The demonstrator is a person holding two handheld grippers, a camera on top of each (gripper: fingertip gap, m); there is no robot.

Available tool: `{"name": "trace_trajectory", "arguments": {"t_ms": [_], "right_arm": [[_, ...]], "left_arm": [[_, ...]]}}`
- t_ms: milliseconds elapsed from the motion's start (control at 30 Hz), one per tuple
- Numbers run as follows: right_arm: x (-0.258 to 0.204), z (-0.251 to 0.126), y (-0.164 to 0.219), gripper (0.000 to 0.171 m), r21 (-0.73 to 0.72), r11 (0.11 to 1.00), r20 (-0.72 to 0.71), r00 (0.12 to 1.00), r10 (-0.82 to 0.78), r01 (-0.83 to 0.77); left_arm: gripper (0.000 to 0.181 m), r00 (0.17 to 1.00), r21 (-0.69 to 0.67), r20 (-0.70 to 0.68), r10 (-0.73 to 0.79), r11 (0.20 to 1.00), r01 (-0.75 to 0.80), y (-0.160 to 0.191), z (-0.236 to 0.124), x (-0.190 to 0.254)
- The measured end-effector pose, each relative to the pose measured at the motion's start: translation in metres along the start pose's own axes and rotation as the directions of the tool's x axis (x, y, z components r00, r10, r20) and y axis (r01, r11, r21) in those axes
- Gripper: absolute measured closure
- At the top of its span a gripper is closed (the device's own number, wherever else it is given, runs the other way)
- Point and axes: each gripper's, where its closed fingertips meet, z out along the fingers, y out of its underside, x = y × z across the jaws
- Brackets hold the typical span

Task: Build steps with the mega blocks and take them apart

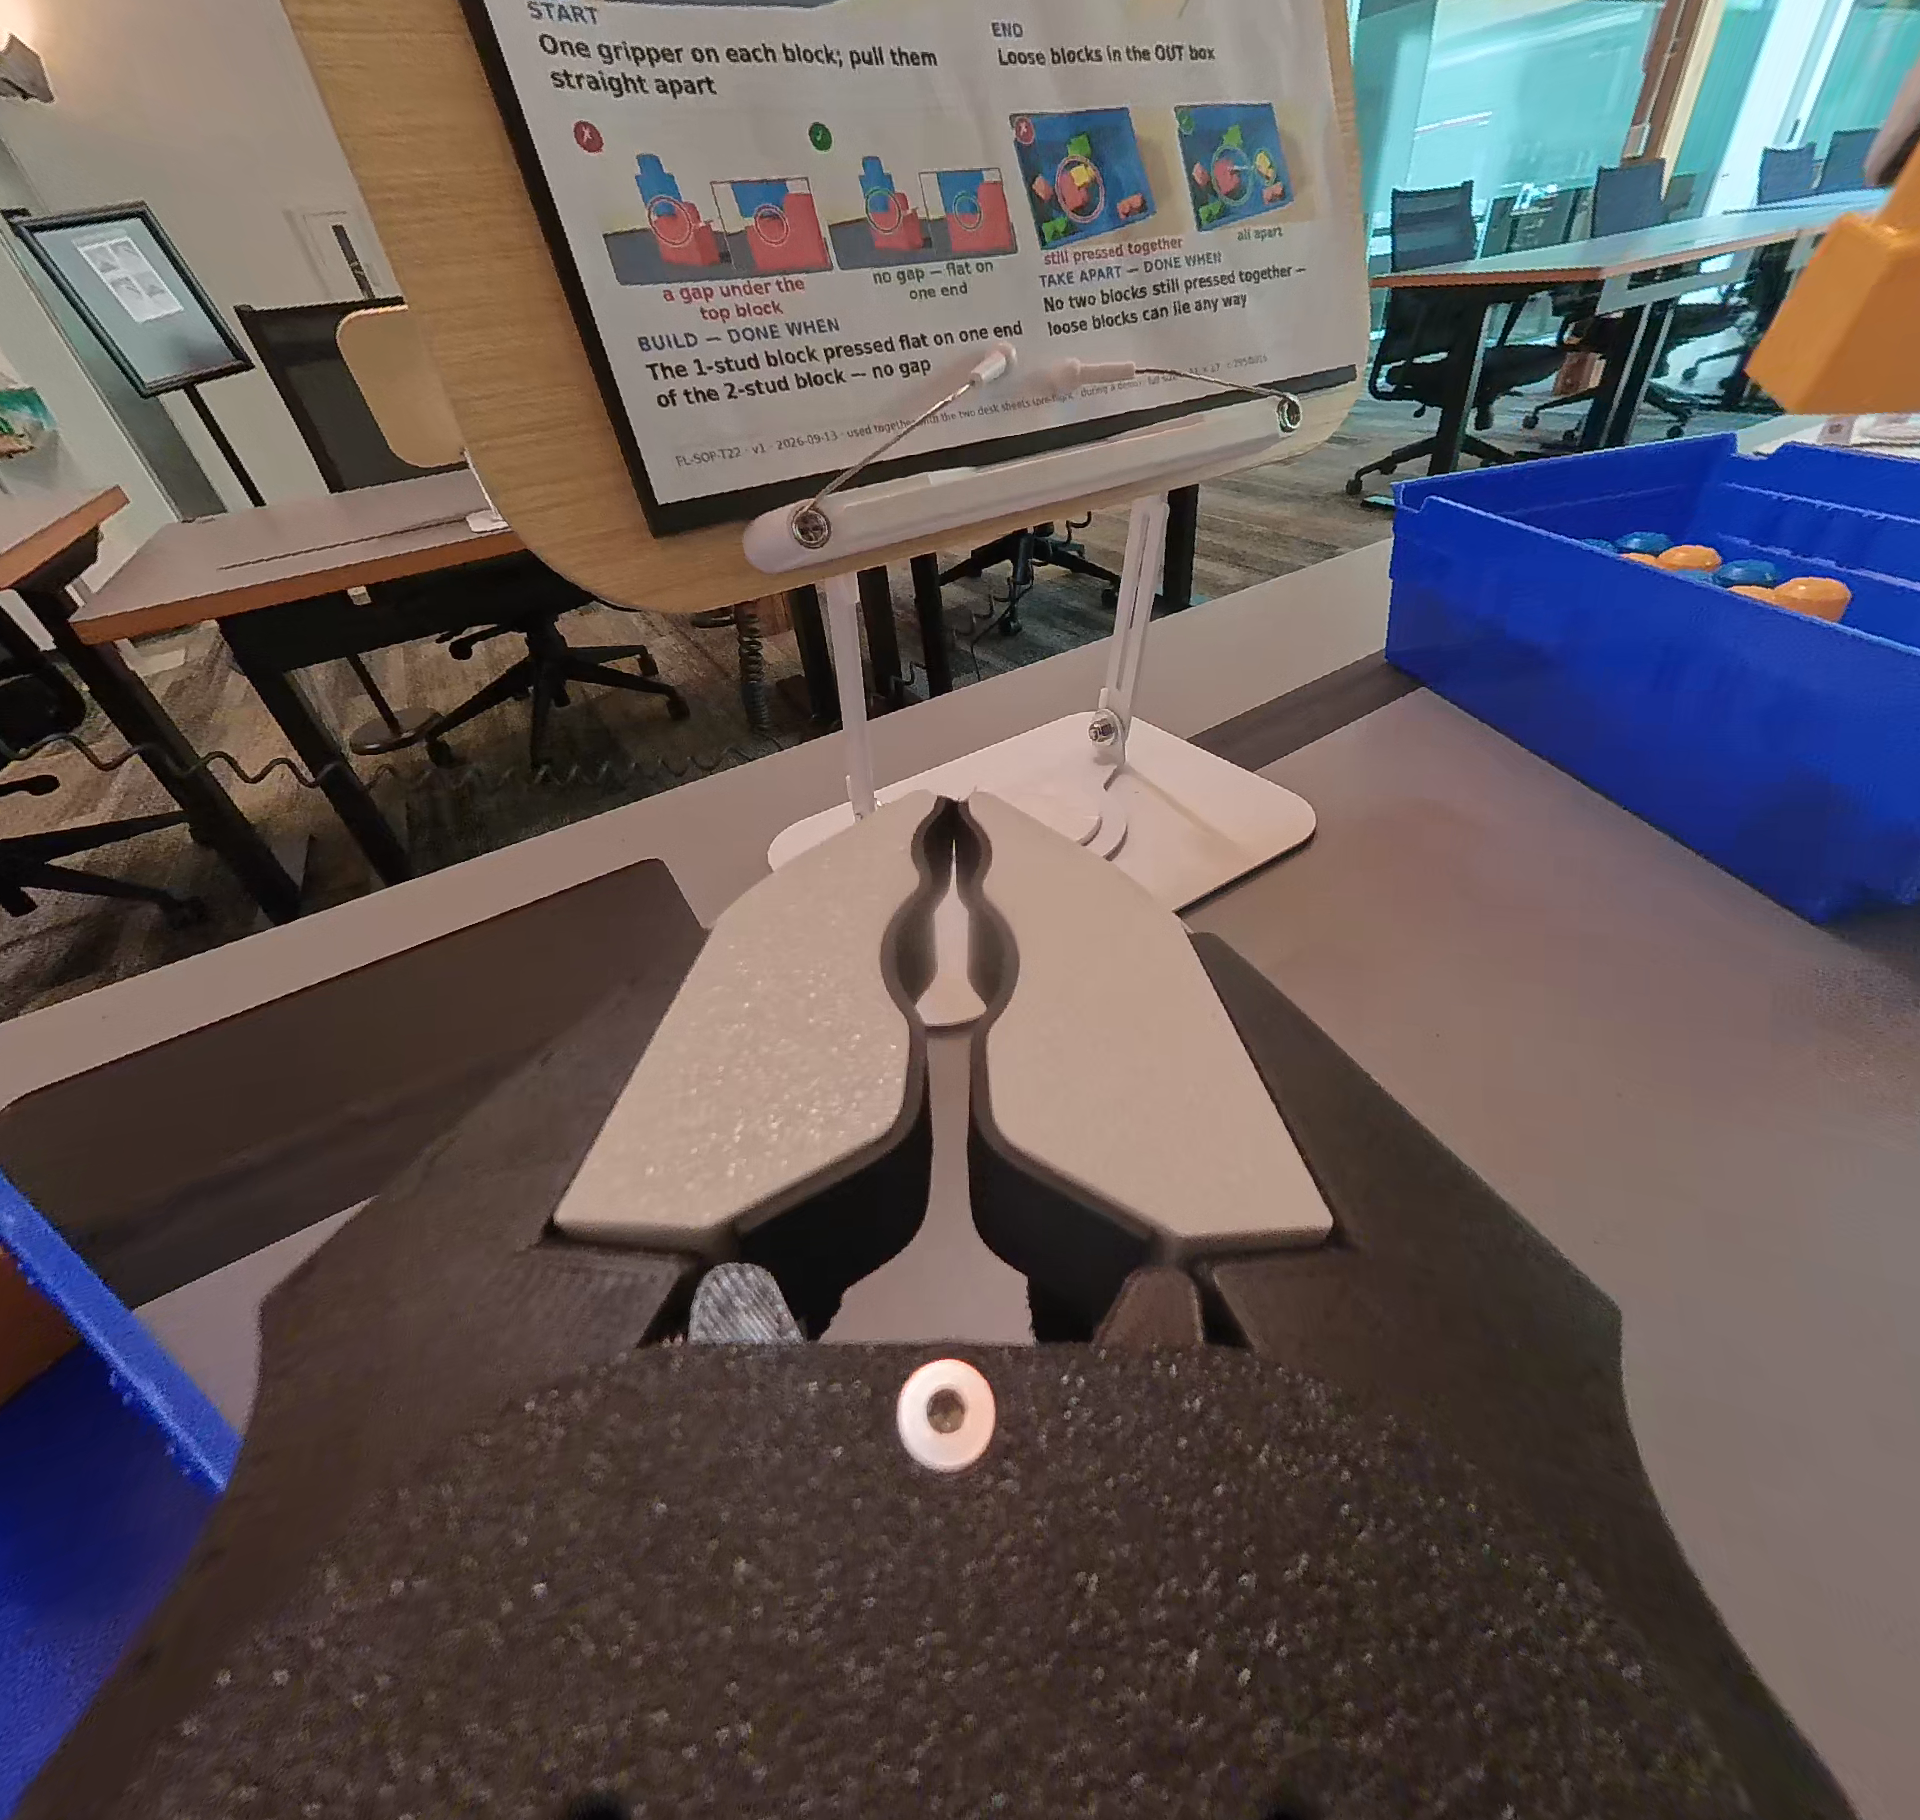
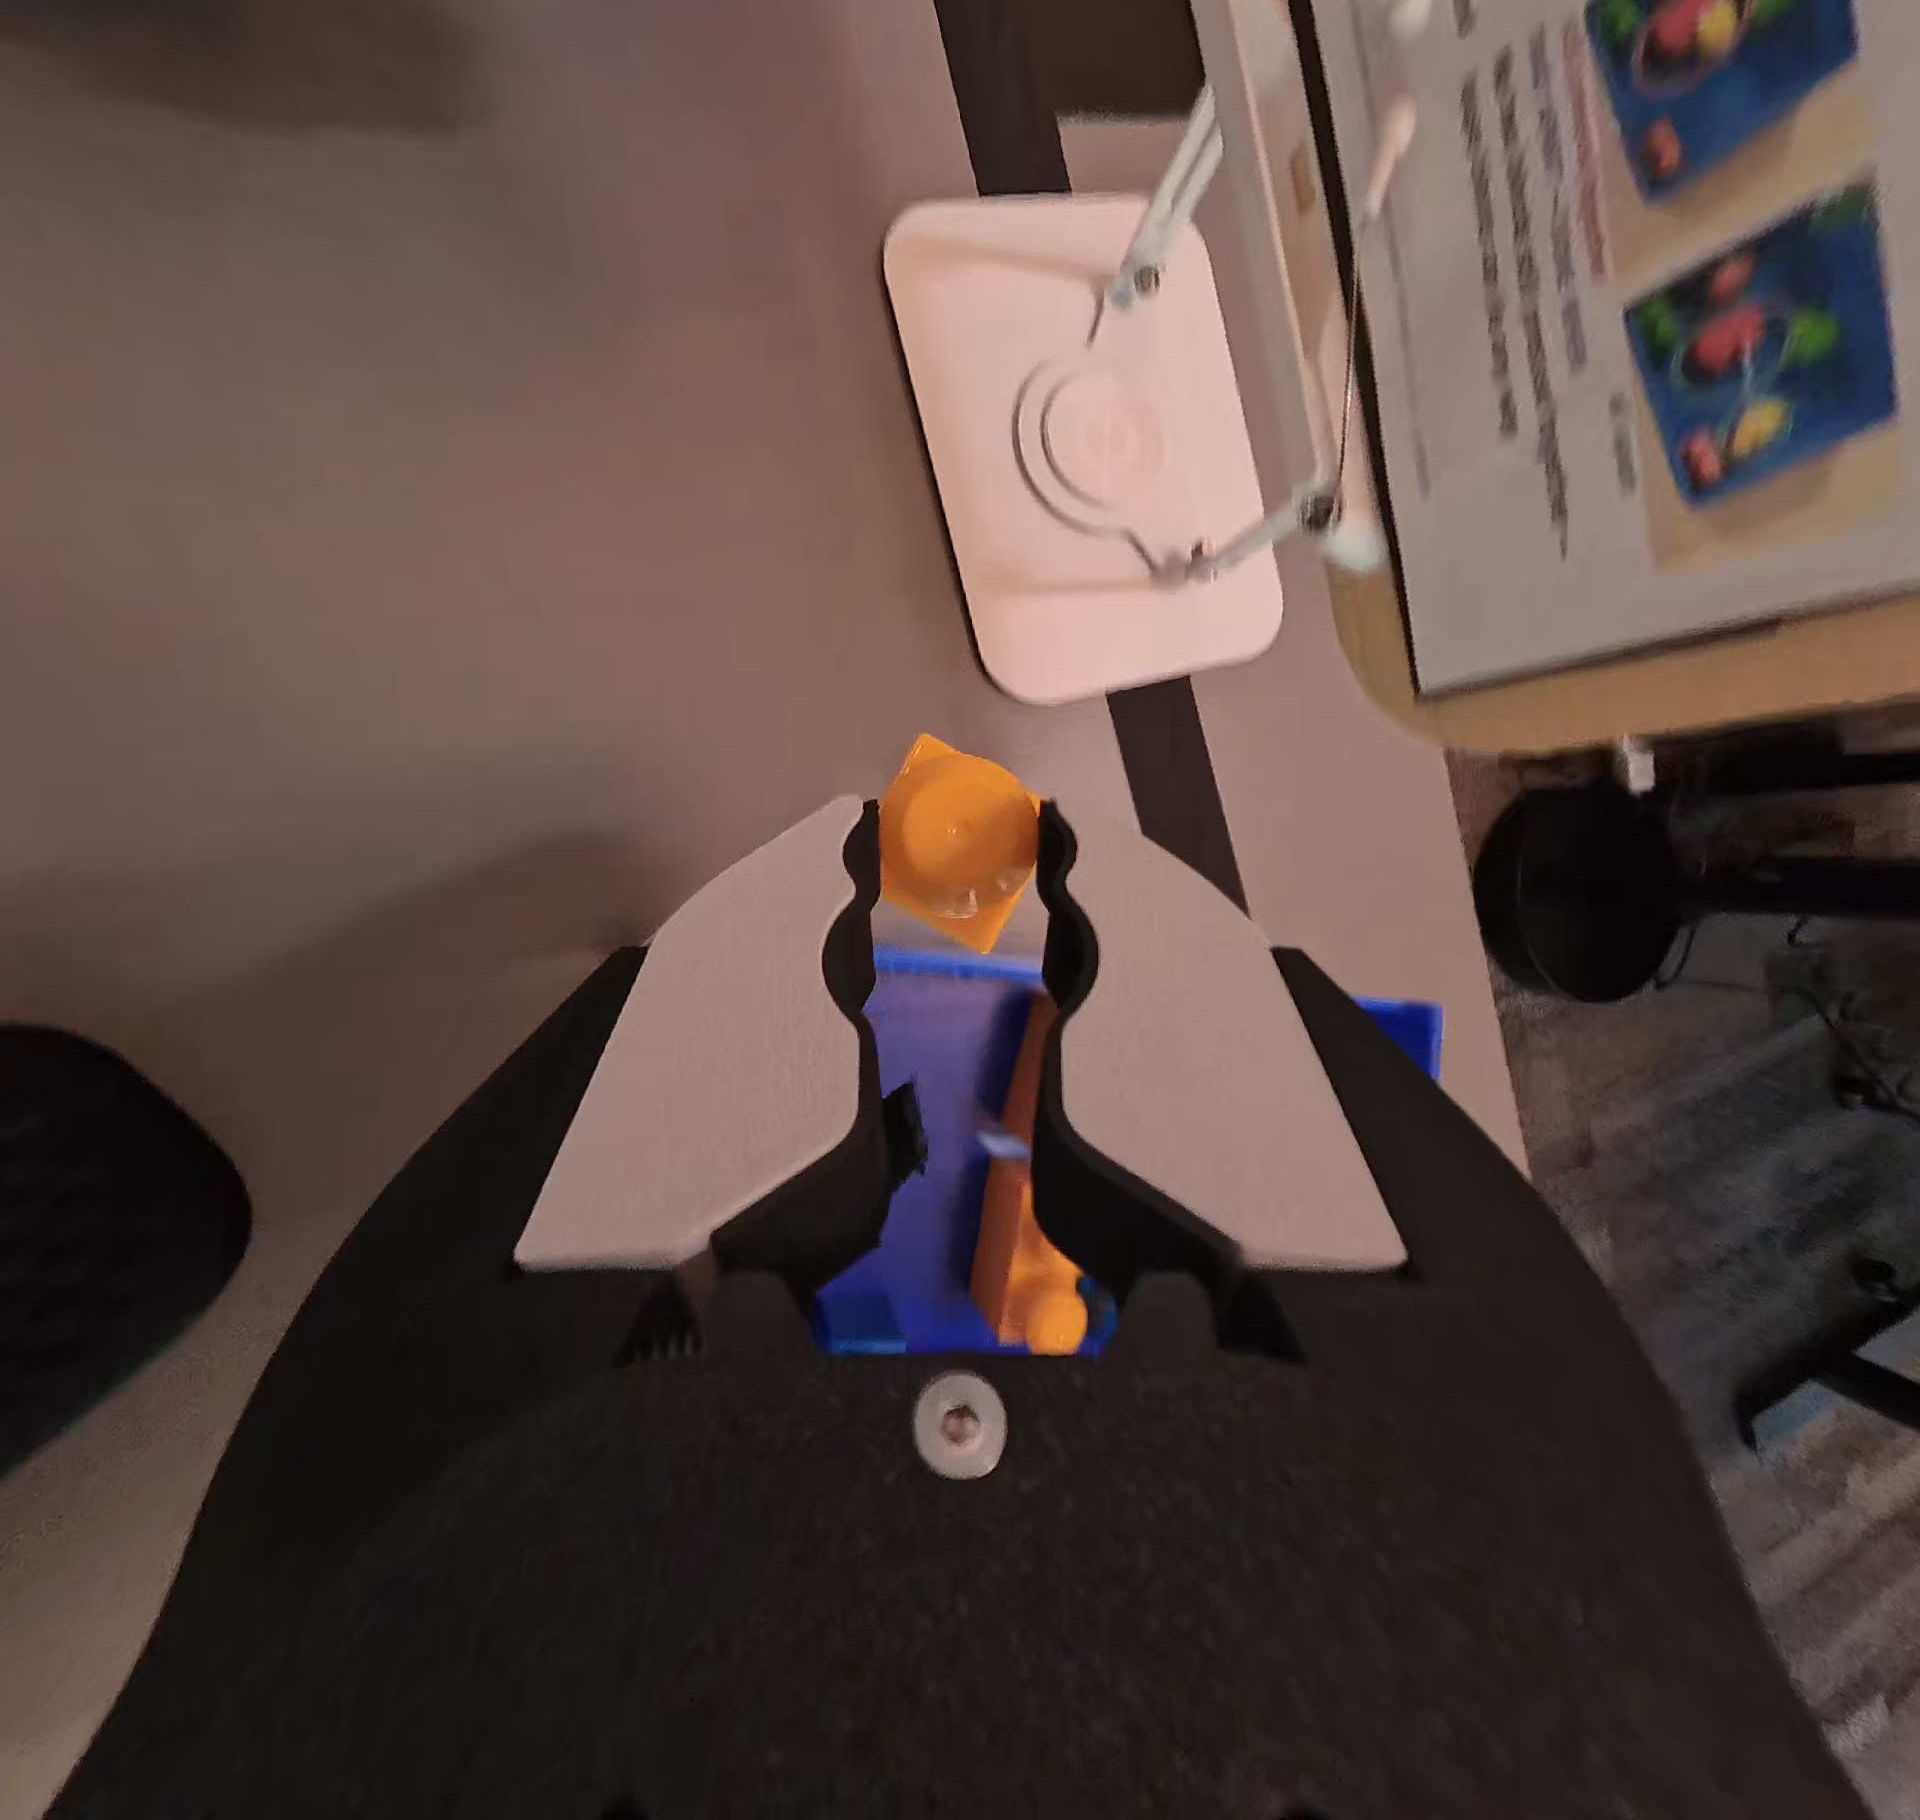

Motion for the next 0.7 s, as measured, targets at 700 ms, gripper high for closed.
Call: {"name": "trace_trajectory", "arguments": {"t_ms": [700], "right_arm": [[-0.016,0.049,0.191,0.142,-0.301,0.952,0.094,0.991,0.094,-0.062]], "left_arm": [[0.181,0.999,-0.037,-0.027,0.029,0.999,-0.03,0.012,0.005,0.007]]}}
